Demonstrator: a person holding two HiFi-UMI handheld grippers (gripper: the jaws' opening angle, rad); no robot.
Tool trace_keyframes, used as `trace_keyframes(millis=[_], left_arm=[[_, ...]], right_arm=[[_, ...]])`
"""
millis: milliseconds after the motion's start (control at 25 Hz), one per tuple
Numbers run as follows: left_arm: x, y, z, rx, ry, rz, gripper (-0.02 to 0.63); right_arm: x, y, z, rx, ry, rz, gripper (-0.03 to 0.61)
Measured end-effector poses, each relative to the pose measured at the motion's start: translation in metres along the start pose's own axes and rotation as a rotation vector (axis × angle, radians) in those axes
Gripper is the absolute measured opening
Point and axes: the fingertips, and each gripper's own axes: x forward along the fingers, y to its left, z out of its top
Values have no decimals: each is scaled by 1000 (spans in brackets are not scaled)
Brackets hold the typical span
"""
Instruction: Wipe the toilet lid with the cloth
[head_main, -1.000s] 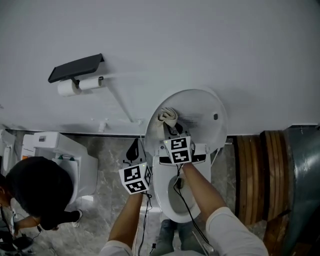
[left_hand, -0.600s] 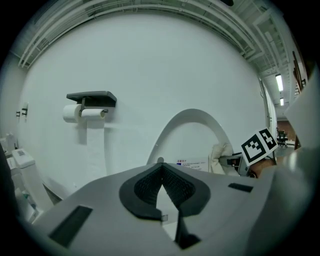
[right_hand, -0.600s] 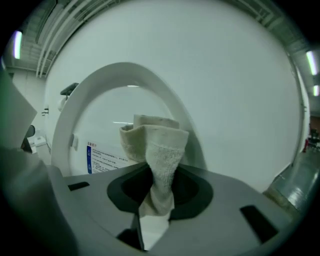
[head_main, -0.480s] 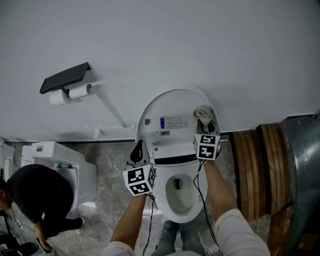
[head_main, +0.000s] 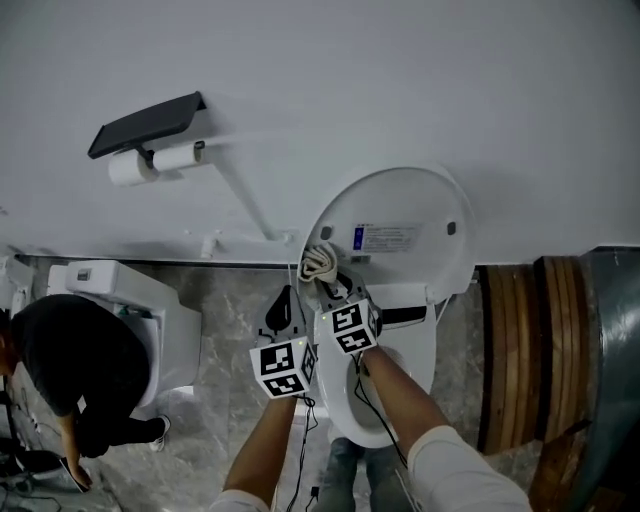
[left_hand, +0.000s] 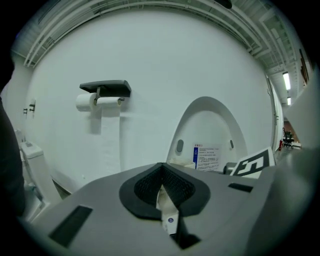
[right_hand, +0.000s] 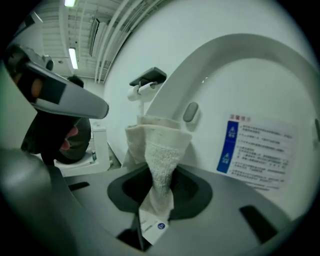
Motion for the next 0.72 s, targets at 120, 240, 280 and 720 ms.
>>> trace_keyframes(millis=[120,240,280,720], left_arm=[[-1,8,-4,2,5,12,14],[-1,7,-5,0,7,11,14],[0,4,-5,-1,6,7,14],[21,-58,-15,-1,18,-91,14]], right_arm=[[16,-12,-6,49,22,-64,95],[3,-44,-19,125,24,-129,97],[-7,-60,-27,149,26,-170,96],[-144,-254,-111,302,86,-689,97]])
